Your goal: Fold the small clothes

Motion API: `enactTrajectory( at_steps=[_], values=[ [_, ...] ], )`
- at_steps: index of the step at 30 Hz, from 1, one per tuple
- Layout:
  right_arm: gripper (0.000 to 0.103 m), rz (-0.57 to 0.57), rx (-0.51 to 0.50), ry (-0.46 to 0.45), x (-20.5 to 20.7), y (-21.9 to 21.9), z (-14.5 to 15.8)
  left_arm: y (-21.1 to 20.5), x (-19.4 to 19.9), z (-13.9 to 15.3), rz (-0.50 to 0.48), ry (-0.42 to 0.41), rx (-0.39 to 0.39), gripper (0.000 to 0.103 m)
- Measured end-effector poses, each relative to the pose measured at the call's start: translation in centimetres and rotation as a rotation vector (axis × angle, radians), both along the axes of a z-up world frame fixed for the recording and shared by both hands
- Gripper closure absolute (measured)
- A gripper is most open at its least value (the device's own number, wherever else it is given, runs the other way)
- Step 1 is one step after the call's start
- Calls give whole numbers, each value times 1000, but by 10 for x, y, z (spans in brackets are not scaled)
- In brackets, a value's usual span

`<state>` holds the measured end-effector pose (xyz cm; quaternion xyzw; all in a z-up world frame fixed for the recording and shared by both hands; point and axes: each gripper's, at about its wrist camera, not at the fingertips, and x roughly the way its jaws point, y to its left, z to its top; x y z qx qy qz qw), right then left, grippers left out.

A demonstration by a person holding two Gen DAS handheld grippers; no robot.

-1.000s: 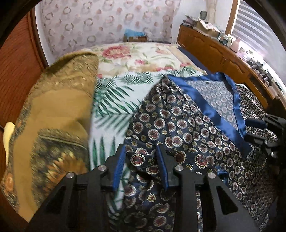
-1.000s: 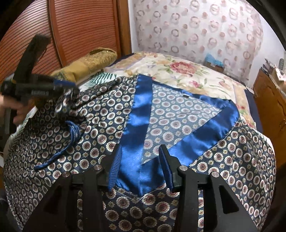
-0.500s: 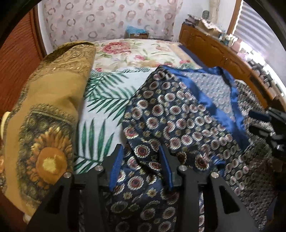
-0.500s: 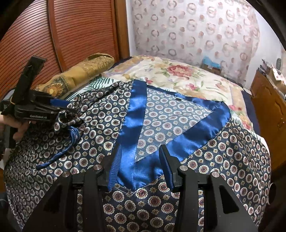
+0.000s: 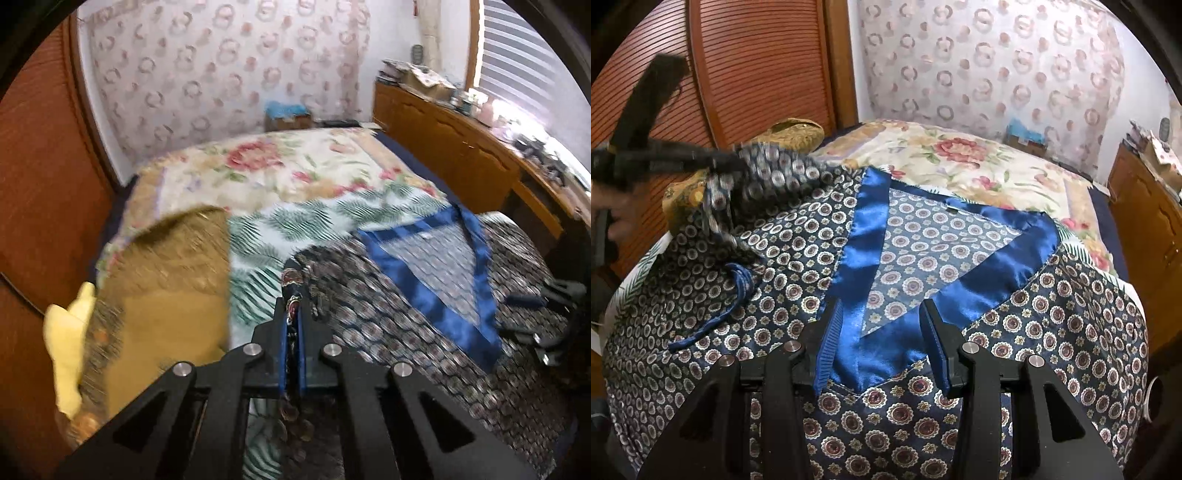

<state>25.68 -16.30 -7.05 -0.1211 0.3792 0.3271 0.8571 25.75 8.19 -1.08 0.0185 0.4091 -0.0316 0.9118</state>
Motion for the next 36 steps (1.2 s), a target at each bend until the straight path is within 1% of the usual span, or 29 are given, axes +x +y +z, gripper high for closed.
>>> enactTrajectory(
  at_steps=[1, 3, 7, 8, 10, 12, 16, 18, 19, 20, 22, 24, 27, 30, 32, 36],
  values=[
    [60, -1, -2, 2, 1, 0, -1, 3, 4, 3, 3, -9, -5, 102],
    [60, -5, -6, 1, 2, -2, -2, 8, 12, 4, 35, -25, 16, 100],
    [60, -24, -14, 0, 5, -7, -2, 23, 25, -4, 99, -29, 63, 88],
    [60, -32, -17, 0, 6, -8, -3, 22, 25, -6, 101, -28, 60, 86],
    [59, -46, -17, 1, 6, -12, -2, 24, 20, -10, 81, -28, 34, 82],
    [59, -52, -17, 1, 5, -14, -1, 22, 12, -14, 56, -28, 17, 77],
    [59, -55, -11, -6, 0, -14, 5, 11, -13, -20, 6, -26, 8, 71],
    [59, -54, -10, -14, -3, -14, 9, 6, -23, -21, -14, -25, 4, 66],
    [58, -53, -9, -19, -5, -14, 11, 2, -29, -23, -24, -23, -2, 66],
    [54, -52, -8, -24, -7, -15, 14, -1, -35, -23, -33, -19, -6, 65],
    [50, -56, -4, -36, -12, -19, 18, -11, -46, -30, -54, -7, -7, 64],
    [49, -70, -6, -39, -13, -23, 19, -14, -53, -37, -61, 2, -2, 64],
    [49, -96, -7, -45, -19, -35, 22, -20, -61, -51, -68, 38, 9, 64],
    [49, -127, 1, -47, -28, -55, 25, -25, -68, -65, -86, 76, -4, 64],
    [49, -153, 6, -50, -33, -70, 28, -31, -70, -74, -96, 97, 2, 64],
    [49, -210, 9, -53, -43, -106, 31, -36, -61, -86, -94, 138, -18, 64]
  ],
)
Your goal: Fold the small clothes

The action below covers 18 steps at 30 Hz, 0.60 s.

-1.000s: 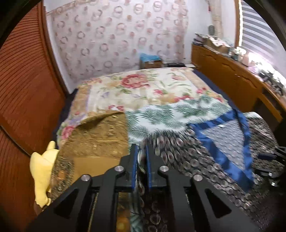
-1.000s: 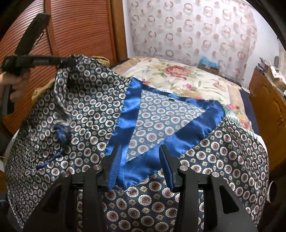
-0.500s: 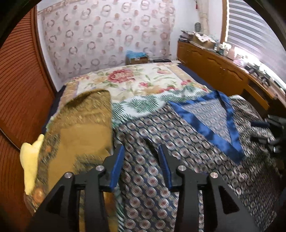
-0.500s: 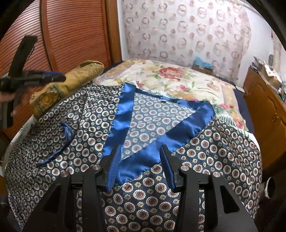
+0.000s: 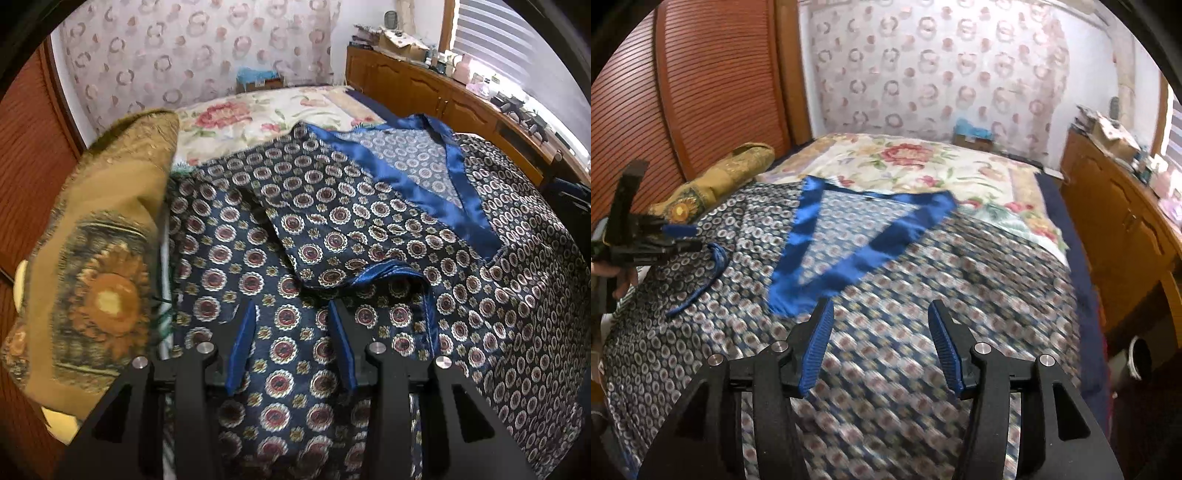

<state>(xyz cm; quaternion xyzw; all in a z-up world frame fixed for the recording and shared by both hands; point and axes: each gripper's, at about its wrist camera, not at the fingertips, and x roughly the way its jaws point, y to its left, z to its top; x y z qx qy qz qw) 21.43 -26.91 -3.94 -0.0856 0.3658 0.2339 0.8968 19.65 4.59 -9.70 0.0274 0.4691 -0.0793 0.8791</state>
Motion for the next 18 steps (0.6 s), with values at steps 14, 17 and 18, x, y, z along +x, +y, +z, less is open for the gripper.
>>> enactTrajectory(
  at_steps=[14, 17, 18],
  values=[
    [48, -224, 9, 50, -14, -112, -27, -22, 51, -3, 19, -15, -42, 64],
    [48, -264, 1, 60, -13, -128, -34, -29, 52, -4, 15, -24, -26, 64],
    [48, -275, -3, 63, -13, -132, -36, -32, 51, -4, 10, -28, -21, 63]
  ],
)
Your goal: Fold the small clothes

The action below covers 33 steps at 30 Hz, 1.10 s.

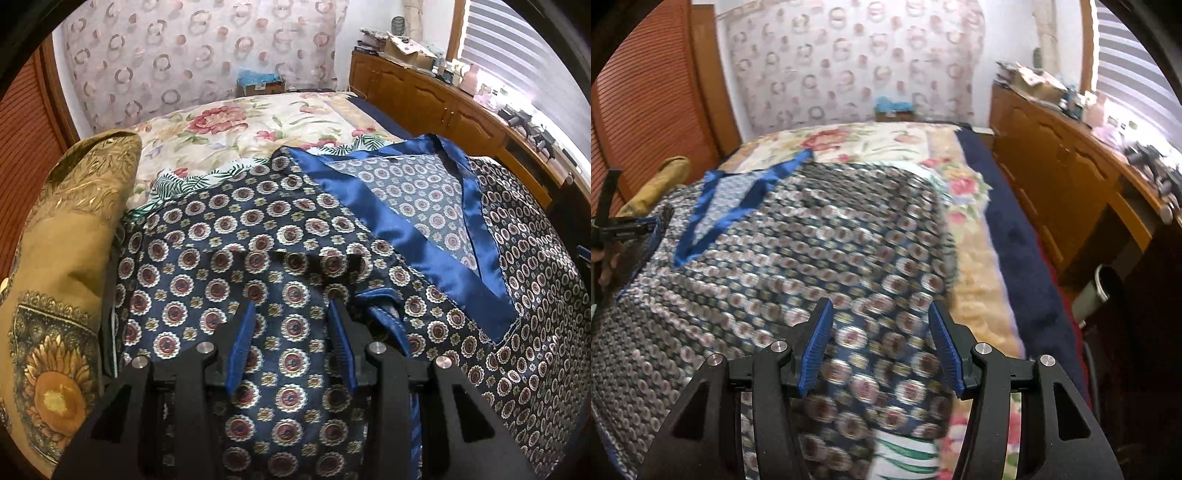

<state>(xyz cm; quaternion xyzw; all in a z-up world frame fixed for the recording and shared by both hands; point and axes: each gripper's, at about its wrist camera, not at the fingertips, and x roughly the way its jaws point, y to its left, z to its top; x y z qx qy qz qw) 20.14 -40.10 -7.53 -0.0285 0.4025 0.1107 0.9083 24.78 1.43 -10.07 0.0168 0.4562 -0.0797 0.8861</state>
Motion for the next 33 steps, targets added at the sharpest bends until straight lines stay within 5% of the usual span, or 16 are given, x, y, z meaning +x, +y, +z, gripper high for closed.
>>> enactTrajectory(
  at_steps=[13, 18, 23, 33],
  values=[
    [49, -53, 102, 97, 11, -40, -21, 4, -8, -1, -13, -75, -4, 54],
    [70, -17, 158, 109, 9, -40, -24, 4, -8, -1, -10, -75, -1, 53],
    [97, -24, 42, 45, -1, -30, -17, 6, -6, -1, -1, -74, 0, 51],
    [103, 29, -39, -111, -9, 6, 22, 2, -7, -1, 3, -74, 1, 50]
  ],
)
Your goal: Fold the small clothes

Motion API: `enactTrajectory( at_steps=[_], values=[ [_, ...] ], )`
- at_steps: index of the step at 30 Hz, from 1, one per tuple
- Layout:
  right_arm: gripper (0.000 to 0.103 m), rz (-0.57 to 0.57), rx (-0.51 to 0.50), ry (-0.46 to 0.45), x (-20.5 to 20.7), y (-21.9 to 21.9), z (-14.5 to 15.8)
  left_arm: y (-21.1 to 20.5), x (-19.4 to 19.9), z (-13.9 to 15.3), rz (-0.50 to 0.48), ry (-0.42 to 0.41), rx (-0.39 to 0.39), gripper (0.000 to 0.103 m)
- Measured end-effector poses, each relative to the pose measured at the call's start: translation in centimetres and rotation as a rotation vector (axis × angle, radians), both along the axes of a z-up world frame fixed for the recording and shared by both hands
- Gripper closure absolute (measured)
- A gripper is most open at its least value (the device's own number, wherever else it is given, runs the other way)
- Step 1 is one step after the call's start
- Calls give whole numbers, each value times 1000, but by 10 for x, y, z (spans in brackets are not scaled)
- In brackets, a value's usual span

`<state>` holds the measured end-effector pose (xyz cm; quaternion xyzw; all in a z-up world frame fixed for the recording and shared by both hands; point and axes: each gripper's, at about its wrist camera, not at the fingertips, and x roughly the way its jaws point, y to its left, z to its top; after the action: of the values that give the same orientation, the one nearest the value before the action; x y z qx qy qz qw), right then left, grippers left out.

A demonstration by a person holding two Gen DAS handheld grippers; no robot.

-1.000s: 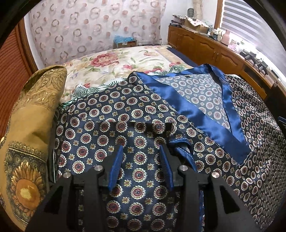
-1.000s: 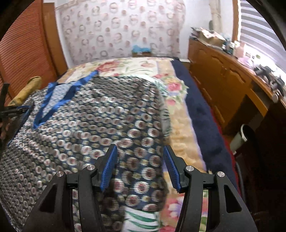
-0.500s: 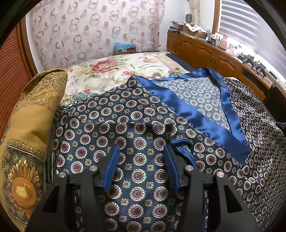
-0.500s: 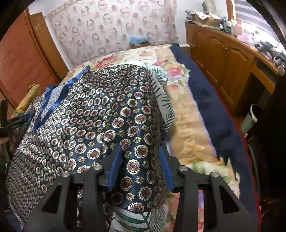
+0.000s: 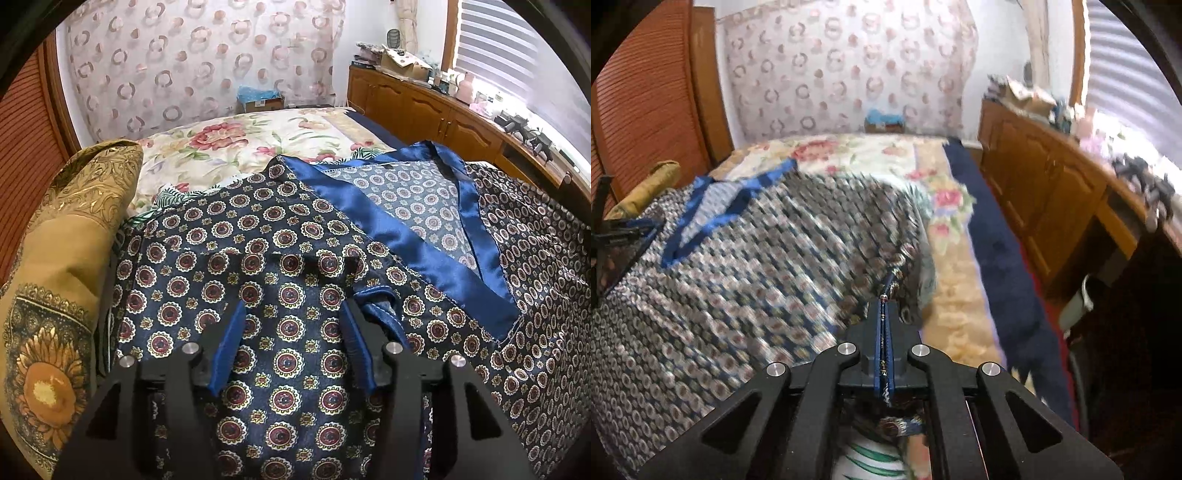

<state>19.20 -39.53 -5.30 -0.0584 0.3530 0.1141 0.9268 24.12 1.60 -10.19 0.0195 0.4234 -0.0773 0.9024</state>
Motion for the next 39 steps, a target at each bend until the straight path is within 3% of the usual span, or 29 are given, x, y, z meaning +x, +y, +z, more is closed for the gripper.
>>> enactTrajectory(
  at_steps=[6, 11, 15, 18, 22, 30, 39],
  values=[
    [103, 142, -18, -26, 3, 61, 12, 0, 0, 0, 0, 0, -1, 50],
    [103, 213, -27, 52, 8, 98, -16, 3, -4, 1, -13, -5, -16, 50],
    [103, 215, -21, 108, 10, 105, -34, 6, -26, 24, -7, -97, -61, 51],
    [94, 211, -16, 113, 8, 103, -36, 1, -49, 48, -21, -167, -71, 51],
    [66, 195, 42, 86, -3, 86, -22, -6, -80, 71, -41, -220, -83, 51],
    [63, 77, 66, 19, -13, 36, 10, -25, -116, 78, -68, -232, -96, 51],
    [62, -28, 75, 154, 14, 6, -32, -50, -148, 65, -92, -214, -77, 51]
  ],
)
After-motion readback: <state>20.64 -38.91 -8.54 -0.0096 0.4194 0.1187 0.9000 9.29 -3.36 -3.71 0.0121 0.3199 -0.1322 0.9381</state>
